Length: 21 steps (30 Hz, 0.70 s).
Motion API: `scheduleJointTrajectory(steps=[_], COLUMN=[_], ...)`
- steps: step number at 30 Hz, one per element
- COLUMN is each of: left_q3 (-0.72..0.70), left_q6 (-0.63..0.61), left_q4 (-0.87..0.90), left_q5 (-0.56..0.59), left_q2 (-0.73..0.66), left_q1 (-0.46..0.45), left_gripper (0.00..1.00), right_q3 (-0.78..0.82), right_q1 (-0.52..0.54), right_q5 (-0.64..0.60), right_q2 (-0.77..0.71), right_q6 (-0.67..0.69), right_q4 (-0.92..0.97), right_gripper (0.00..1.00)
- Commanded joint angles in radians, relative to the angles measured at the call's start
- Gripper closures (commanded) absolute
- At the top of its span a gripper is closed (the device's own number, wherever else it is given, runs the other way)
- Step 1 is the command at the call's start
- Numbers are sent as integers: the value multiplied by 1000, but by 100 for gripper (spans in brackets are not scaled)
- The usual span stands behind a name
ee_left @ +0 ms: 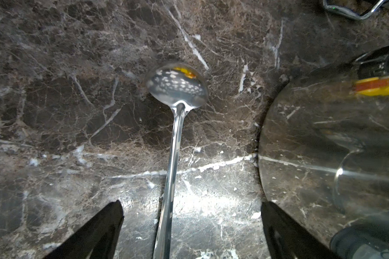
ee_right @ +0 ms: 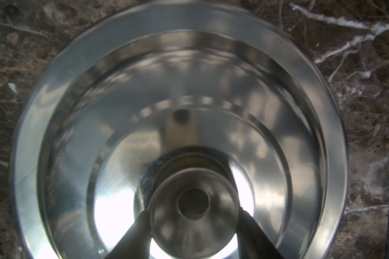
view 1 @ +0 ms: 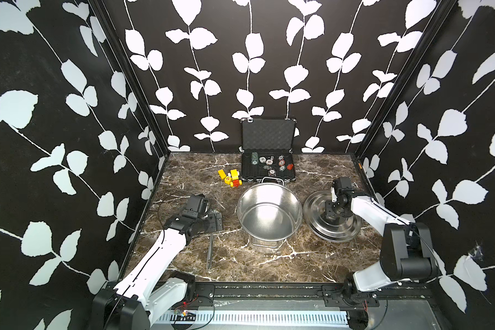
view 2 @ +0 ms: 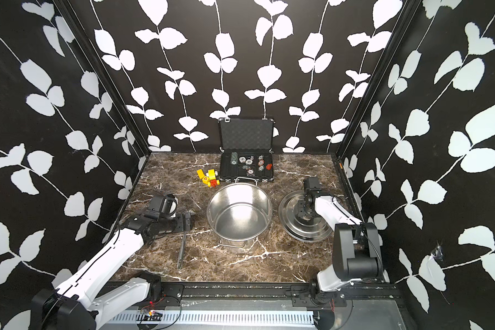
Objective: Stir the soup with a spoon
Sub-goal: Place the lid at the center of the board.
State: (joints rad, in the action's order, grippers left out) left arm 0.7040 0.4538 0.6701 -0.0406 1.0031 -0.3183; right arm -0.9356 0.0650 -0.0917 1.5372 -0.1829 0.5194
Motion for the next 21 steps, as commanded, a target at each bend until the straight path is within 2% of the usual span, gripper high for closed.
scheduleJointTrajectory(steps=[1,14,18,21], left_q3=[-28,-49,-41,-32], left_q6=[27,-15,-19,-21], left_q4=[-18,-68,-92,-99], left_q5=[1,-33,-48,-28], left_q2=[-1,126,185,223], left_q1=[-2,-3,-2,-4], left_gripper=[5,11,19,24], right_q3=[-8,11,16,8], right_q1=[-4,-5,-5,-5], right_q5=[10,44,48,55], right_q2=[17,81,72,-2], right_q6=[2,-1,4,11], right_q4=[-39,-65,-64,-46], right_gripper=[58,44,34,27])
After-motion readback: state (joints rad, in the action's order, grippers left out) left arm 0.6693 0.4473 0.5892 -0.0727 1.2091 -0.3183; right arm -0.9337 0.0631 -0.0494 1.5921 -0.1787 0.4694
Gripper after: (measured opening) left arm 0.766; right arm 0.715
